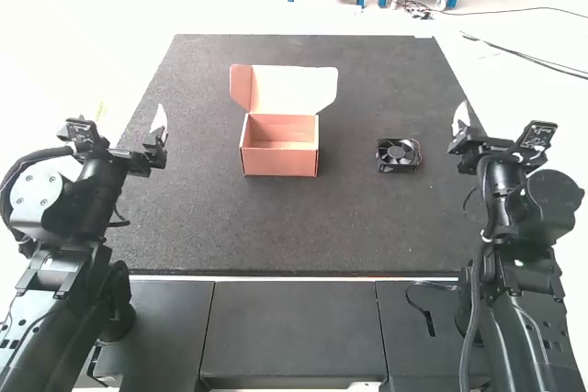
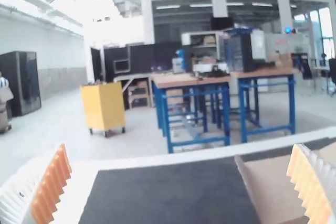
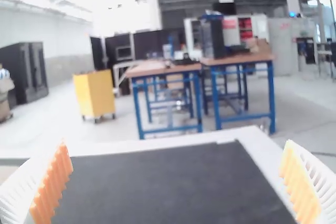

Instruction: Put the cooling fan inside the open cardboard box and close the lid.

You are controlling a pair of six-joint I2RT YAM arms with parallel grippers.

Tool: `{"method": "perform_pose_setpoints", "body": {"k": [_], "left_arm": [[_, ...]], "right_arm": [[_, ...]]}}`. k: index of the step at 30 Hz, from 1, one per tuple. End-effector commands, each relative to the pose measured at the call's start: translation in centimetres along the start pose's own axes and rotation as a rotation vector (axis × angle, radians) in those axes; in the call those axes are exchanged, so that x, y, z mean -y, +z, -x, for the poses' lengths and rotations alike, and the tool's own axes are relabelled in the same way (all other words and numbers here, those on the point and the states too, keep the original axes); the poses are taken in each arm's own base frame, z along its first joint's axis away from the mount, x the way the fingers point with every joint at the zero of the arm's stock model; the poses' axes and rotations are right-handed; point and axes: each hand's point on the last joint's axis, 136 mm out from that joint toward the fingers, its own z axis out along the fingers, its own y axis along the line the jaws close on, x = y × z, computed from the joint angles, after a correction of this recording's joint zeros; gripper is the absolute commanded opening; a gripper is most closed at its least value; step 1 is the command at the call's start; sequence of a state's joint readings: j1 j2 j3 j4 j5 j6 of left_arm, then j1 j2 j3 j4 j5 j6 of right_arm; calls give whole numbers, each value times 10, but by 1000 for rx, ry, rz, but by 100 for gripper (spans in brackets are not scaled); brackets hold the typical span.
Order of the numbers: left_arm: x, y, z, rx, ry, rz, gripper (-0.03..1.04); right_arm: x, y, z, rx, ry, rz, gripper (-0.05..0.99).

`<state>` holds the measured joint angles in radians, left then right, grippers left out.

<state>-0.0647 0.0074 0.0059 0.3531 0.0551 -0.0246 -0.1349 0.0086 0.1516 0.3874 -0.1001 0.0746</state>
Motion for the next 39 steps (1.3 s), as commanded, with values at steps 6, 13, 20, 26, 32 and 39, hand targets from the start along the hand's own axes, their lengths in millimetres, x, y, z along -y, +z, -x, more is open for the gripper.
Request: {"method": "perform_pose_setpoints", "body": {"k": [6, 13, 20, 26, 32, 39], "left_arm": [[-14, -5, 43, 174, -10, 76, 97], [-15, 0, 70, 148, -59, 71, 97], [-4, 28, 74, 23, -90, -7, 97], [12, 76, 68, -127, -135, -112, 97], [13, 145, 27, -355, -195, -117, 97], [30, 199, -44, -661, -256, -192, 97]], "right_arm": [[8, -3, -35, -58, 76, -30, 91], [13, 3, -8, -54, 94, -65, 91], [30, 29, -3, -182, 100, -144, 91], [48, 82, -18, -395, 126, -215, 91], [58, 132, -45, -596, 127, -236, 91], [21, 160, -90, -797, 148, -4, 91]]}}
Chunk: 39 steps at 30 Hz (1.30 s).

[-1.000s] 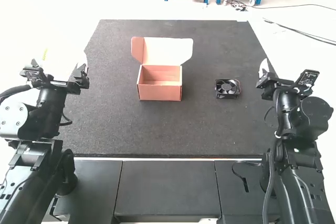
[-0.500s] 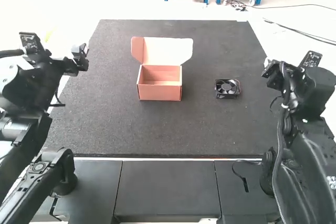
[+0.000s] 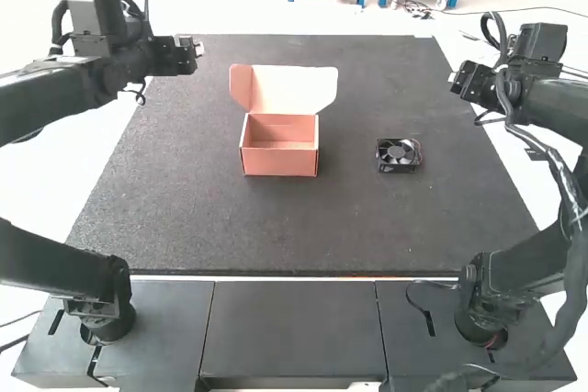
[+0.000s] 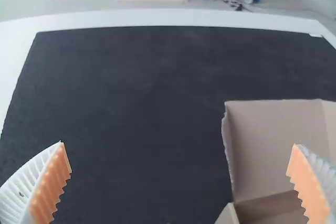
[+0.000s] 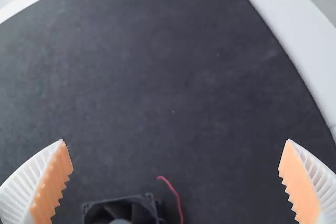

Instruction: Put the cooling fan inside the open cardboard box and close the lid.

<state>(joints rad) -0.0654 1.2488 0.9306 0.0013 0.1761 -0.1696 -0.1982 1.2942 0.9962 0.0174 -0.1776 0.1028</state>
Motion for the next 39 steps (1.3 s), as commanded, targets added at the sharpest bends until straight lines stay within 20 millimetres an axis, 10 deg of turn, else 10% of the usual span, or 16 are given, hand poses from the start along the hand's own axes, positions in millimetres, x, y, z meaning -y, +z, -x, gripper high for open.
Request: {"method": "perform_pose_setpoints", "body": {"k": [1, 13, 39], "left_arm": [[22, 16, 18, -25, -12, -117, 97], [49, 32, 27, -30, 31, -334, 97], [48, 23, -4, -83, 15, -337, 97]], "right_arm": [[-21, 12, -2, -53, -57, 102, 91], [5, 55, -135, -474, -280, 20, 91], [8, 101, -180, -504, -386, -4, 91]]}}
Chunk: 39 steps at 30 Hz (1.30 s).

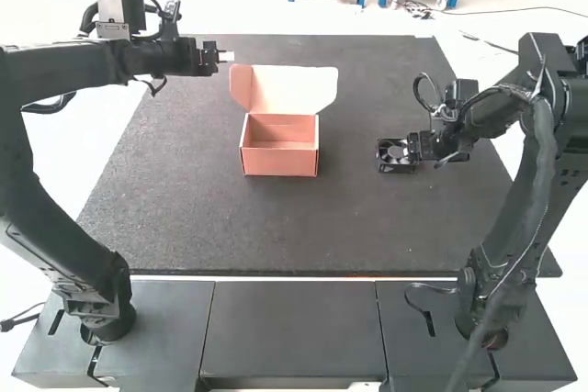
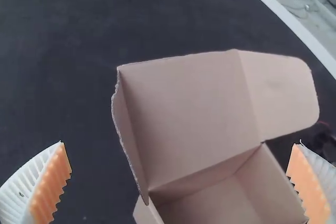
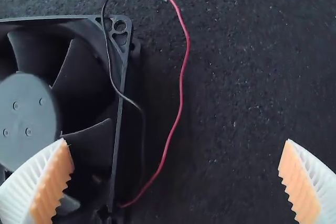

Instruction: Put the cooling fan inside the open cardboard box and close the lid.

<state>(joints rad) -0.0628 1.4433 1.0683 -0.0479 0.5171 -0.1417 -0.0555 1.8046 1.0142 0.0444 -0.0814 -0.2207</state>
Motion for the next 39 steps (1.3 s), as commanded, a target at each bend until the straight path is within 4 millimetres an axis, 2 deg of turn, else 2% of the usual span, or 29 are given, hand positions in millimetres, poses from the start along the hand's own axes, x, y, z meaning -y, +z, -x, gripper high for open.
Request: {"method": "perform_pose_setpoints", "body": {"k": [1, 10, 12, 15, 19, 24, 31, 36, 39], "left_arm": [[5, -12, 9, 36, 33, -6, 97], [5, -13, 6, 33, 37, -5, 97], [5, -13, 8, 38, 40, -6, 97], [5, -13, 9, 41, 40, -6, 97], [6, -13, 11, 46, 43, -6, 97], [6, -13, 12, 49, 46, -6, 97], [5, -13, 12, 53, 52, -5, 97], [4, -12, 2, 24, 65, -3, 97], [6, -15, -11, -20, 78, -4, 97]], "right_arm": [[-1, 7, -9, -29, -29, -8, 91], [-1, 14, -16, -46, -30, -16, 89], [-1, 16, -19, -55, -24, -15, 80], [-4, 16, -24, -68, -22, -1, 60], [-9, 17, -24, -64, -19, 28, 20], [-12, 16, -24, -55, -33, 44, -2], [-11, 12, -9, -19, -39, 46, -2], [-9, -7, 24, 67, -48, 59, -2], [-9, -28, 44, 98, -65, 81, -2]]}}
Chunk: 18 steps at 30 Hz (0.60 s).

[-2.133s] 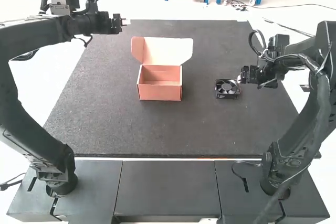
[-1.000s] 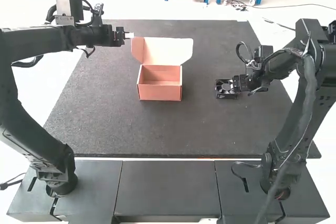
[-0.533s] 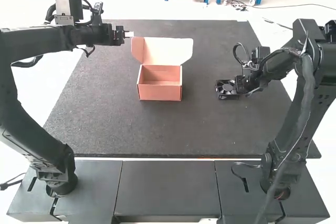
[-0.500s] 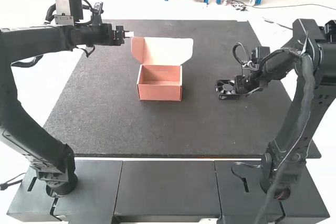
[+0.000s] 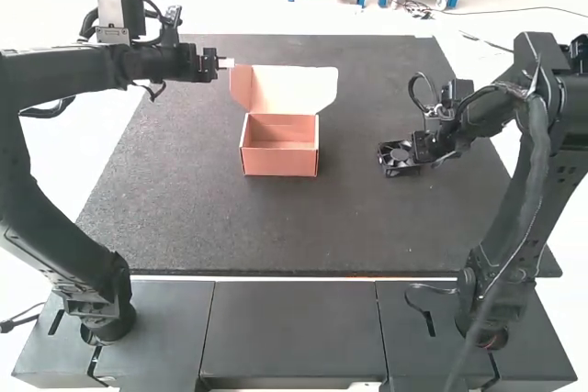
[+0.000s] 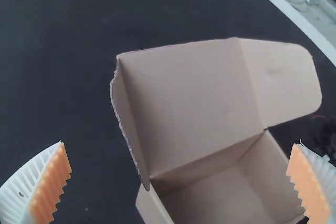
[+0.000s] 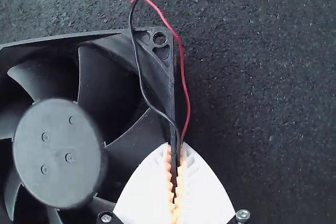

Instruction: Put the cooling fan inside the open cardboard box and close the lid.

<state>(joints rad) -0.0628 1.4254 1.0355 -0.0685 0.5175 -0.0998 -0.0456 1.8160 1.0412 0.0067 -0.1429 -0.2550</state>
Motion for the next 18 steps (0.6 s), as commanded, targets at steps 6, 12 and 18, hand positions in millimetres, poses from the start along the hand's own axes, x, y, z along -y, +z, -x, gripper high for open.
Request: {"method": "perform_pose_setpoints", "body": {"k": [6, 12, 18], "left_arm": [[15, -30, -34, -58, 66, -6, 97], [41, -70, -25, 70, 138, -3, 97], [66, -113, 7, 251, 245, 19, 97]], "right_arm": [[-10, -78, 47, 59, -113, 118, -2], [-30, -141, 35, 45, -114, 186, -2], [-68, -190, 44, 113, -14, 281, -2]]}}
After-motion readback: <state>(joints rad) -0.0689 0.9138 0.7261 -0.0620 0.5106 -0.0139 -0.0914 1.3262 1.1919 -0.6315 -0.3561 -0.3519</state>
